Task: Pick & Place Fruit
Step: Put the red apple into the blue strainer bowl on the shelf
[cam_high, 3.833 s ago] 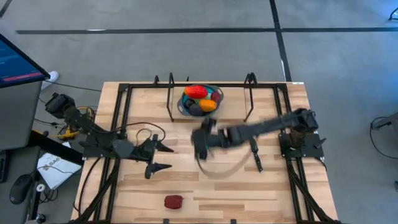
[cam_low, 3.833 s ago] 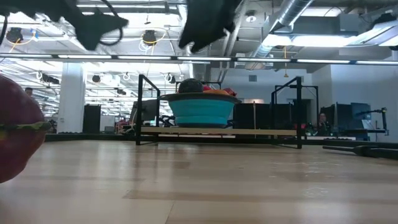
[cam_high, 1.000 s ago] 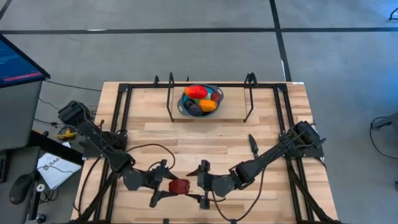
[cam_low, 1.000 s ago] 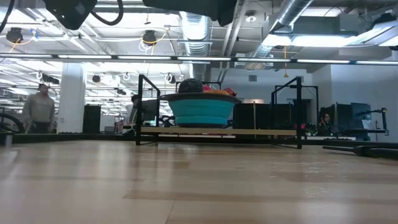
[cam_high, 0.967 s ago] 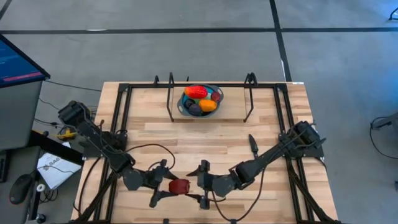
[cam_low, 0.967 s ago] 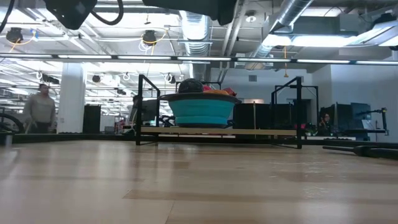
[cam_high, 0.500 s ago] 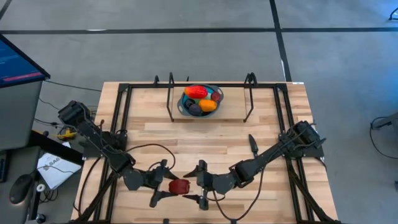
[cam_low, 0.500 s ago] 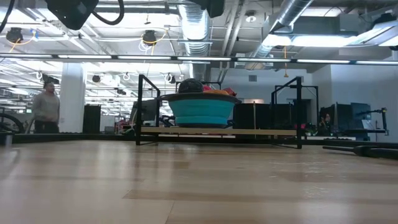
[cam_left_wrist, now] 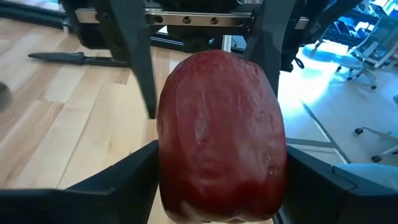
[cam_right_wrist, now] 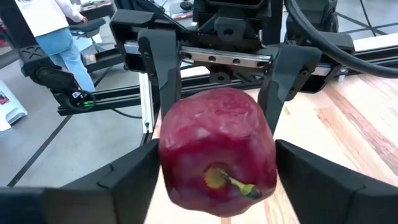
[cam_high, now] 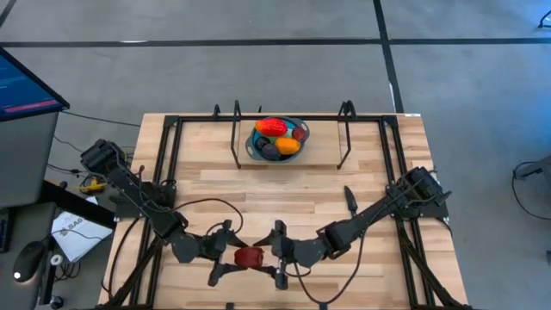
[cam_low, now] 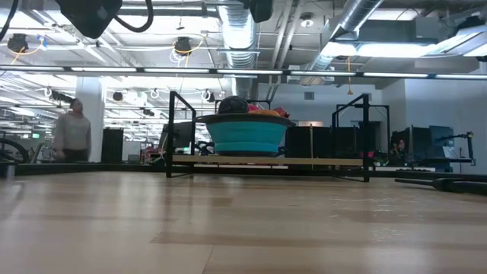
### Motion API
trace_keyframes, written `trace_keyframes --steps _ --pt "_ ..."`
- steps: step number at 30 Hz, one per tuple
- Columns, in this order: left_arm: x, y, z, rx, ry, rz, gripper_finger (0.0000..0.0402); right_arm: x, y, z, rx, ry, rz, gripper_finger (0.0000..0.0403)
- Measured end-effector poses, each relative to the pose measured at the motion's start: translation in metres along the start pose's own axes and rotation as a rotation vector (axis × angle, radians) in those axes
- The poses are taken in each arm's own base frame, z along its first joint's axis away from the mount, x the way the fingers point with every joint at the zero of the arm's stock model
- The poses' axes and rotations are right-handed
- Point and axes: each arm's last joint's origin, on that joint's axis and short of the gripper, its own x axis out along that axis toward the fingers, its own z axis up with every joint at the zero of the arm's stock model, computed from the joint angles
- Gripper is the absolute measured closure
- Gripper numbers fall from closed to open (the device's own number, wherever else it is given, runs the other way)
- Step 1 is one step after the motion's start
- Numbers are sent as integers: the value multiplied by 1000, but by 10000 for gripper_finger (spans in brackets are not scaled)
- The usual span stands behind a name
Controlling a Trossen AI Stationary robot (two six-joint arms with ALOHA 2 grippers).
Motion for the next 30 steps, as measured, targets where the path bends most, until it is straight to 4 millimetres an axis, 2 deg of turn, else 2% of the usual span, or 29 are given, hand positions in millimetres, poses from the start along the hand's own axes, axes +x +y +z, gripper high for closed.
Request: trace_keyframes --steps 8,14,19,24,27,30 --pt "8 11 5 -54 27 -38 74 -2 2 -6 2 48 -11 175" --pt "15 28 15 -80 33 -45 37 -6 -1 -23 86 190 -85 163" --pt "4 31 33 -83 -37 -59 26 -23 0 -30 109 280 -222 160" --pt "-11 19 39 -11 -82 -80 29 -58 -11 -3 111 310 -356 162" --pt "-15 11 31 22 -92 -36 33 -76 -34 26 131 281 -446 162" --pt "-14 9 17 31 -79 21 37 -88 -67 54 164 244 -532 162"
